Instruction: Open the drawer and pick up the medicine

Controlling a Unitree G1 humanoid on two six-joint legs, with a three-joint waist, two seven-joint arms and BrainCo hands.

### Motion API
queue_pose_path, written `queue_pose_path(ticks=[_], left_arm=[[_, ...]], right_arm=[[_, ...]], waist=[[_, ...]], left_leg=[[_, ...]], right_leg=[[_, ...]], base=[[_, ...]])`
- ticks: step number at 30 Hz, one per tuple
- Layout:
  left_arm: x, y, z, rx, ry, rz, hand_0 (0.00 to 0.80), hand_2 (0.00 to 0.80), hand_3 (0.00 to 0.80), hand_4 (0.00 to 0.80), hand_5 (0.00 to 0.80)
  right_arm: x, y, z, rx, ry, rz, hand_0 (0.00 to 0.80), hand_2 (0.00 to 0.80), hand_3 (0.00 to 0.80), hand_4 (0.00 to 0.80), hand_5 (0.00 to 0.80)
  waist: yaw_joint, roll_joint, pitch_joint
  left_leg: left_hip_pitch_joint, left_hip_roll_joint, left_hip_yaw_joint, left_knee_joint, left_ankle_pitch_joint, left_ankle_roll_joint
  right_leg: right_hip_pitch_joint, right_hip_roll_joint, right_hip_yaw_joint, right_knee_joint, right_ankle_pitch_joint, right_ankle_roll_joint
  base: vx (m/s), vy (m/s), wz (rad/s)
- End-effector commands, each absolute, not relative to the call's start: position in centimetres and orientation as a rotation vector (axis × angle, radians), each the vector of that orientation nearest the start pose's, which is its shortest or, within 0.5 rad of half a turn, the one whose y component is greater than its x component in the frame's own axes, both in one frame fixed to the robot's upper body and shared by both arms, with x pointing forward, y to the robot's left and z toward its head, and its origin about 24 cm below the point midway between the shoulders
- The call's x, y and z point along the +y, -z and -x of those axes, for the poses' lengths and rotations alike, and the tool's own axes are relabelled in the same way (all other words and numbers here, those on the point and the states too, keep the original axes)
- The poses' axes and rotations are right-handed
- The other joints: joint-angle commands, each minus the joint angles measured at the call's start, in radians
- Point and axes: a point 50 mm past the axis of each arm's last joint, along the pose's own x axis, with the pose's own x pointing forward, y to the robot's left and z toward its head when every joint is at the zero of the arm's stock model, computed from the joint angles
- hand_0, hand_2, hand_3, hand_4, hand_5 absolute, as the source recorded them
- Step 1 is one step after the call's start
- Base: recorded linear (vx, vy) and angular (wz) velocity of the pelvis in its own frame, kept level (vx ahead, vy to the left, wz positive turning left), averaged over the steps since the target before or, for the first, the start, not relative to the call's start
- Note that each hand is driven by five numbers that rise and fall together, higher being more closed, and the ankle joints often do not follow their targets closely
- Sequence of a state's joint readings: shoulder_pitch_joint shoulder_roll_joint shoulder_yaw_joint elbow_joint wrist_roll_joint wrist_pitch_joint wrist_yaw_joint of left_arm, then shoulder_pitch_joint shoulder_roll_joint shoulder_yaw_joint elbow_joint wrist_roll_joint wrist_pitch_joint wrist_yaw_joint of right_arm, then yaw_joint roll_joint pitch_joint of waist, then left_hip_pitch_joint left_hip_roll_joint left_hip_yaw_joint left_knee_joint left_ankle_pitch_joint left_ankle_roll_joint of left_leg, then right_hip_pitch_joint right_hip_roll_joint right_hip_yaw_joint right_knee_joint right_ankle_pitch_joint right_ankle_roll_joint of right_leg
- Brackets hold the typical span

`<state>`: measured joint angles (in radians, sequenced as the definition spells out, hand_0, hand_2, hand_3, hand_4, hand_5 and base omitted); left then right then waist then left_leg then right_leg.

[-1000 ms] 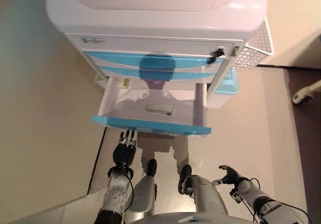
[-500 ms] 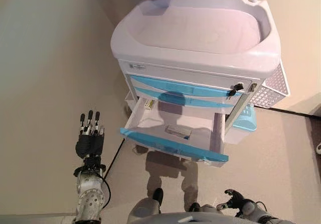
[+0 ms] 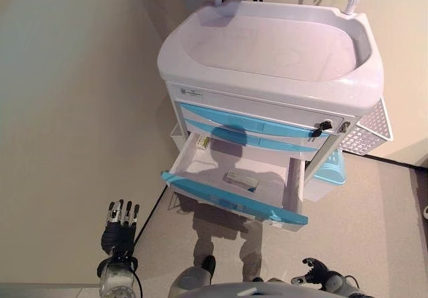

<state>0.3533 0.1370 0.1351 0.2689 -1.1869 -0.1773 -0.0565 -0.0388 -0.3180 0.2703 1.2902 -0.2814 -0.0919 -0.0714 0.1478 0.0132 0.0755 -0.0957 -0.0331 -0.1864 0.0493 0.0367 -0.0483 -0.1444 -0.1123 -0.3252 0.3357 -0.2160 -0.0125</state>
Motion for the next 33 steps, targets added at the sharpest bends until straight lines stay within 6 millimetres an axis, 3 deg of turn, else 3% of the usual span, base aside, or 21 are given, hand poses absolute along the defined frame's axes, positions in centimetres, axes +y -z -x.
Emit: queue_pose_path(ticks=[1,4,7,8,10,13,15,19,20,21,22,23,26,33], left_arm=[[25.0,5.7,-12.3,0.245,-0.551,0.795,0.0,0.0,0.0,0.0,0.0],[25.2,7.6,-10.7,0.375,-0.579,0.708,0.0,0.0,0.0,0.0,0.0],[26.0,11.3,-7.7,0.664,-0.603,0.47,0.0,0.0,0.0,0.0,0.0],[26.0,11.3,-7.7,0.664,-0.603,0.47,0.0,0.0,0.0,0.0,0.0],[26.6,14.5,-5.6,0.919,-0.672,0.343,0.0,0.0,0.0,0.0,0.0],[26.7,14.8,-5.4,0.966,-0.663,0.297,0.0,0.0,0.0,0.0,0.0],[27.3,15.5,-4.0,1.117,-0.631,0.118,0.0,0.0,0.0,0.0,0.0],[27.1,15.8,-3.6,1.219,-0.523,-0.082,0.0,0.0,0.0,0.0,0.0],[26.3,16.1,-3.4,1.256,-0.45,-0.151,0.0,0.0,0.0,0.0,0.0],[26.3,16.1,-3.4,1.256,-0.449,-0.152,0.0,0.0,0.0,0.0,0.0],[25.8,16.3,-3.4,1.268,-0.397,-0.18,0.0,0.0,0.0,0.0,0.0],[25.8,16.3,-3.4,1.268,-0.397,-0.18,0.0,0.0,0.0,0.0,0.0],[25.4,16.4,-3.5,1.28,-0.301,-0.262,0.0,0.0,0.0,0.0,0.0],[25.7,16.3,-3.4,1.277,-0.252,-0.302,0.0,0.0,0.0,0.0,0.0]], right_arm=[[-26.9,14.5,-11.1,1.124,-0.115,0.728,0.0,0.0,0.0,0.0,0.0],[-27.6,14.4,-10.7,1.125,-0.071,0.706,0.0,0.0,0.0,0.0,0.0],[-28.8,13.8,-10.8,1.103,0.029,0.637,0.0,0.0,0.0,0.0,0.0],[-28.8,13.8,-10.8,1.102,0.029,0.637,0.0,0.0,0.0,0.0,0.0],[-29.8,13.2,-11.0,1.069,0.143,0.575,0.0,0.0,0.0,0.0,0.0],[-30.2,12.9,-11.4,1.041,0.183,0.567,0.0,0.0,0.0,0.0,0.0],[-30.9,11.7,-12.6,0.939,0.288,0.53,0.0,0.0,0.0,0.0,0.0],[-31.5,7.9,-16.1,0.644,0.392,0.482,0.0,0.0,0.0,0.0,0.0],[-31.1,4.5,-18.1,0.423,0.42,0.425,0.0,0.0,0.0,0.0,0.0],[-31.2,4.5,-18.0,0.424,0.421,0.425,0.0,0.0,0.0,0.0,0.0],[-30.5,2.3,-18.9,0.281,0.406,0.377,0.0,0.0,0.0,0.0,0.0],[-30.5,2.3,-18.9,0.282,0.406,0.377,0.0,0.0,0.0,0.0,0.0],[-29.1,-1.5,-20.4,0.078,0.304,0.341,0.0,0.0,0.0,0.0,0.0],[-25.9,-6.5,-22.0,-0.142,0.069,0.343,0.0,0.0,0.0,0.0,0.0]], waist=[[-0.019,-0.009,0.005],[-0.031,-0.011,0.003],[-0.058,-0.019,0.001],[-0.058,-0.019,-0.001],[-0.085,-0.029,-0.015],[-0.091,-0.031,-0.017],[-0.109,-0.035,-0.028],[-0.13,-0.037,-0.033],[-0.14,-0.036,-0.034],[-0.138,-0.036,-0.034],[-0.145,-0.035,-0.033],[-0.144,-0.035,-0.033],[-0.15,-0.037,-0.028],[-0.134,-0.047,-0.025]], left_leg=[[-0.009,-0.058,0.069,-0.033,0.017,0.078],[-0.003,-0.054,0.083,-0.042,0.017,0.079],[0.015,-0.045,0.119,-0.056,0.012,0.079],[0.012,-0.045,0.119,-0.055,0.013,0.079],[0.037,-0.04,0.156,-0.073,0.004,0.08],[0.046,-0.038,0.167,-0.079,0.001,0.08],[0.068,-0.036,0.195,-0.094,-0.006,0.08],[0.09,-0.037,0.229,-0.116,-0.009,0.081],[0.095,-0.038,0.241,-0.123,-0.009,0.081],[0.095,-0.038,0.242,-0.123,-0.009,0.081],[0.097,-0.04,0.248,-0.125,-0.009,0.081],[0.097,-0.04,0.248,-0.125,-0.01,0.081],[0.102,-0.044,0.258,-0.125,-0.013,0.083],[0.108,-0.05,0.274,-0.115,-0.027,0.09]], right_leg=[[0.068,0.014,0.056,-0.147,0.156,0.063],[0.07,0.019,0.072,-0.164,0.165,0.067],[0.079,0.027,0.111,-0.196,0.184,0.077],[0.077,0.028,0.111,-0.198,0.187,0.077],[0.087,0.036,0.155,-0.225,0.203,0.087],[0.09,0.038,0.167,-0.232,0.207,0.09],[0.096,0.042,0.2,-0.249,0.217,0.098],[0.096,0.043,0.236,-0.258,0.23,0.108],[0.093,0.041,0.245,-0.26,0.236,0.113],[0.093,0.041,0.246,-0.26,0.236,0.113],[0.091,0.038,0.251,-0.26,0.239,0.116],[0.091,0.038,0.251,-0.26,0.239,0.116],[0.085,0.035,0.26,-0.255,0.242,0.12],[0.079,0.03,0.283,-0.253,0.246,0.126]], base=[[0.002,0.04,-0.3],[0.011,0.031,-0.21],[0.026,0.049,-0.33],[0.036,0.061,-0.41],[0.076,0.08,-0.33],[0.044,0.048,-0.48],[0.066,0.069,-0.37],[0.029,0.055,-0.43],[0.013,0.047,-0.25],[0.009,0.068,-0.29],[0.003,0.032,-0.23],[0.006,0.047,-0.23],[-0.002,0.035,-0.15],[-0.001,0.023,-0.05]])
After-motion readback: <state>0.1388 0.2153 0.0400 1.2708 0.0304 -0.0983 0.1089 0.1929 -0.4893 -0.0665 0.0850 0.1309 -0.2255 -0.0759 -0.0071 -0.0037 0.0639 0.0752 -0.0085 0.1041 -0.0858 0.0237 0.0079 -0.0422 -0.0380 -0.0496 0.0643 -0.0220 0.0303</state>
